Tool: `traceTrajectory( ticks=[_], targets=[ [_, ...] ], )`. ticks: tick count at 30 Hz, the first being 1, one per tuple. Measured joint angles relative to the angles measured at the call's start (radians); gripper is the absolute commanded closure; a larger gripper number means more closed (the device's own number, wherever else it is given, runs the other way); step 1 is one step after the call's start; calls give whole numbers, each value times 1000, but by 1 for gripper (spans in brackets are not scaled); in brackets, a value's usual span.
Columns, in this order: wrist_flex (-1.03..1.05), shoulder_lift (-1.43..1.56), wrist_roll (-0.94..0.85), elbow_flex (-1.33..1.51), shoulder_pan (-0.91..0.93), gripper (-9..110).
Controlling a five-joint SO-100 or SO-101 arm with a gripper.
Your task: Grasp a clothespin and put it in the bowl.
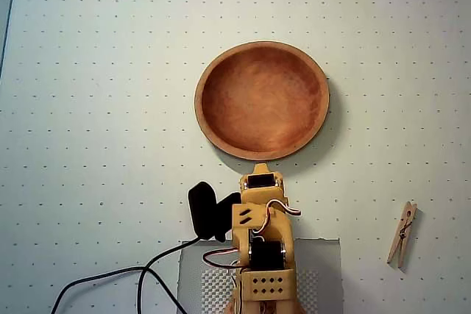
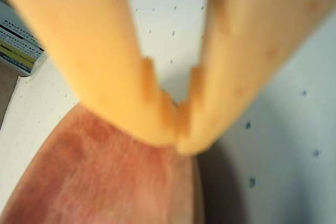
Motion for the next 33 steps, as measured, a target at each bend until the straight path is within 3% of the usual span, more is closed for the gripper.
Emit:
traceTrajectory(
  ticks=[8, 13, 19, 25, 33],
  targets=[
    [0, 0, 0, -11, -18, 105],
    [0, 0, -58, -192, -17, 105],
    [0, -35, -307, -522, -20, 105],
    [35, -291, -571, -831, 51, 105],
    [293, -716, -831, -1223, 172, 105]
  ],
)
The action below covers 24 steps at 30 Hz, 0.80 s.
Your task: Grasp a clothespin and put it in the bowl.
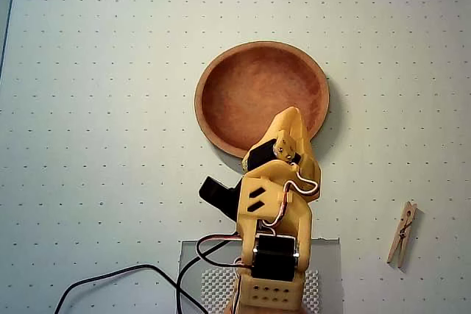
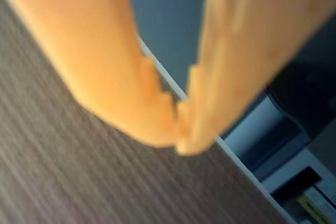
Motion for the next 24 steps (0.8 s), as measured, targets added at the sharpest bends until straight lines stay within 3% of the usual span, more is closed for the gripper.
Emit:
traceTrajectory(
  ticks=[9, 24],
  targets=[
    [465, -379, -259, -169, 23, 105],
    [489, -601, -420, -167, 261, 104]
  ],
)
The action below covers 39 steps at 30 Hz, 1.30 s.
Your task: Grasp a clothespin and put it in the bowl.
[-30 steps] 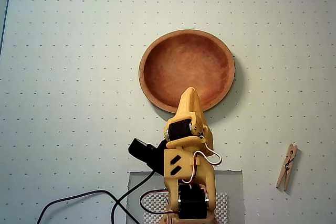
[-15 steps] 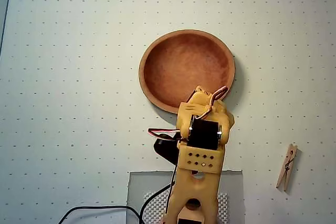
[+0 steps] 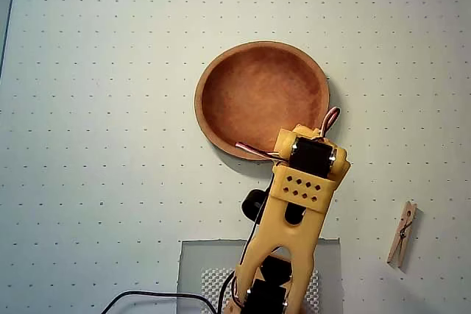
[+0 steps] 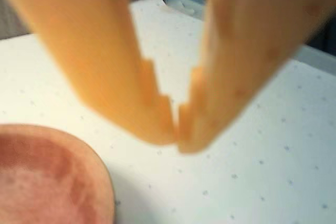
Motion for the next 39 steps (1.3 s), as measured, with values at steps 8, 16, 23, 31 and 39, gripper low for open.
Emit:
traceTrajectory(
  ticks=[8, 16, 23, 31, 39],
  targets=[
    [0, -178, -141, -43, 172, 104],
    [0, -209, -419, -57, 350, 104],
    [0, -212, -480, -57, 456, 104],
    [0, -275, -545, -57, 554, 104],
    [0, -330, -673, -57, 626, 104]
  ],
)
